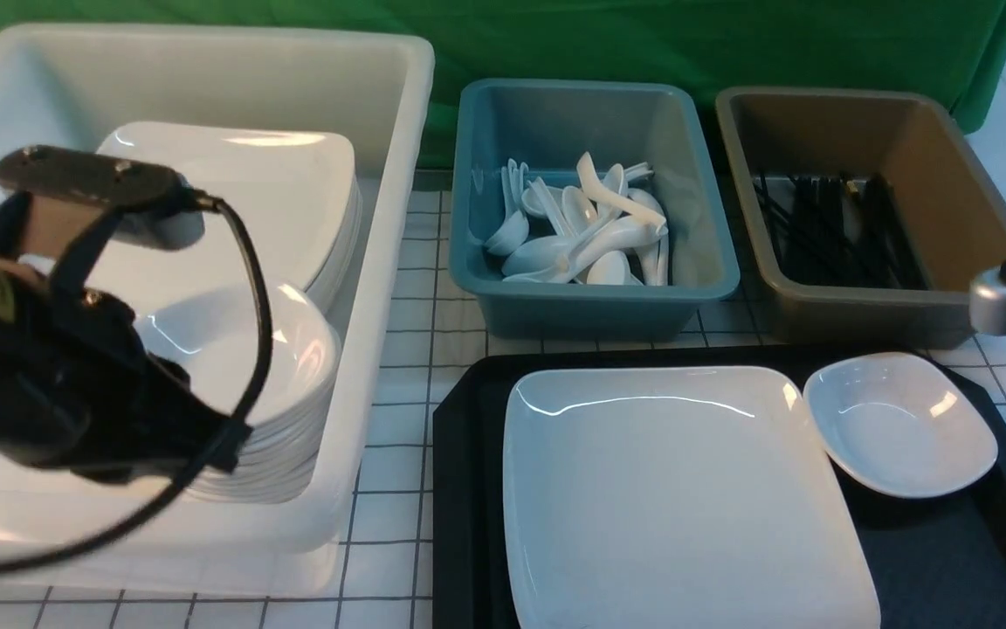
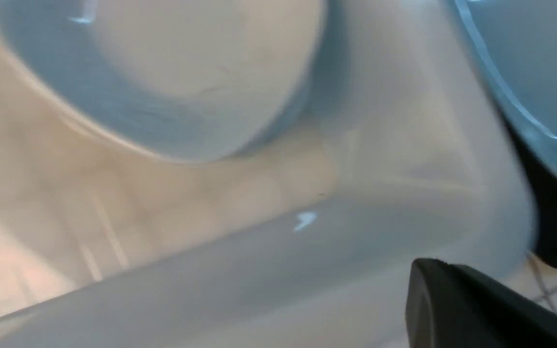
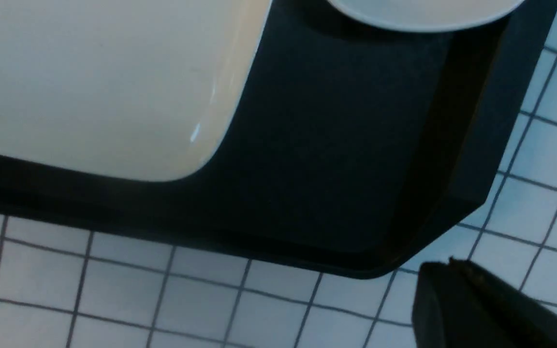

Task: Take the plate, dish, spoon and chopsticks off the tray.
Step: Use the right arm to grab a small plate from the dinner plate

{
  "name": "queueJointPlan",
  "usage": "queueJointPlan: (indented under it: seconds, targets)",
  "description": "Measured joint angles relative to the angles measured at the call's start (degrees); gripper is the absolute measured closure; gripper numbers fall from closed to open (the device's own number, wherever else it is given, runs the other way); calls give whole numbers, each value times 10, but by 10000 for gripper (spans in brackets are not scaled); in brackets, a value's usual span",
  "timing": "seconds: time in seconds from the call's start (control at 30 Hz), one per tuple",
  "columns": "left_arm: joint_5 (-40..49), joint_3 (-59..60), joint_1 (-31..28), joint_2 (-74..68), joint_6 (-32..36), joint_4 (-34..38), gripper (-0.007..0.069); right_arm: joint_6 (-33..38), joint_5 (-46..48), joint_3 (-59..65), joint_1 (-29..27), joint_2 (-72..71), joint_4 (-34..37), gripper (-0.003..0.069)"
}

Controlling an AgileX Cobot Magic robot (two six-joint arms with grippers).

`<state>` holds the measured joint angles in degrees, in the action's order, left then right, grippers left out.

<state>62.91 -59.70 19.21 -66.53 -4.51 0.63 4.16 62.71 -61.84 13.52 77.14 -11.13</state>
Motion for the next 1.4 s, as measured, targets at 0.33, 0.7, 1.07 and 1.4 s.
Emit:
queueJointPlan:
  seconds: [0.33, 0.7, 1.07, 1.4]
  targets:
    - [55, -90, -275, -52, 140, 165, 618, 54, -71, 2, 58, 101, 4, 314]
    - [68, -90, -328, -52, 179, 238, 606, 70, -167, 5, 125, 230, -195, 182]
    - [68, -90, -328, -52, 180, 242, 606, 71, -195, 5, 110, 307, -234, 312]
    - [70, -90, -328, -52, 190, 236, 604, 33, -146, 0, 118, 228, -246, 569]
